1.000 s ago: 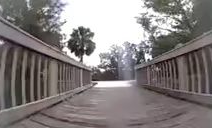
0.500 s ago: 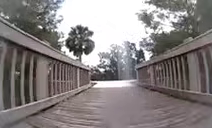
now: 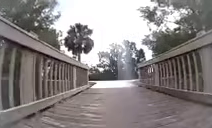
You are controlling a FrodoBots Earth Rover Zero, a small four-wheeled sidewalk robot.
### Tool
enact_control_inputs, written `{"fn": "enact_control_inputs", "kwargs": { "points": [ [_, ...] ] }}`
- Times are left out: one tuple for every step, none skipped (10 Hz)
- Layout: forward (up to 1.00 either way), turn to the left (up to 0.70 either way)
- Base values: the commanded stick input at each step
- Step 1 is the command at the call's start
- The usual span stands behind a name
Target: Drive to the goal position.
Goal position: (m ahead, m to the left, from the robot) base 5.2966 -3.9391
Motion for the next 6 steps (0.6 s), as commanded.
{"fn": "enact_control_inputs", "kwargs": {
  "points": [
    [0.60,0.00],
    [0.60,0.00],
    [0.60,0.00],
    [0.60,0.00],
    [0.60,0.00],
    [0.60,0.00]
  ]
}}
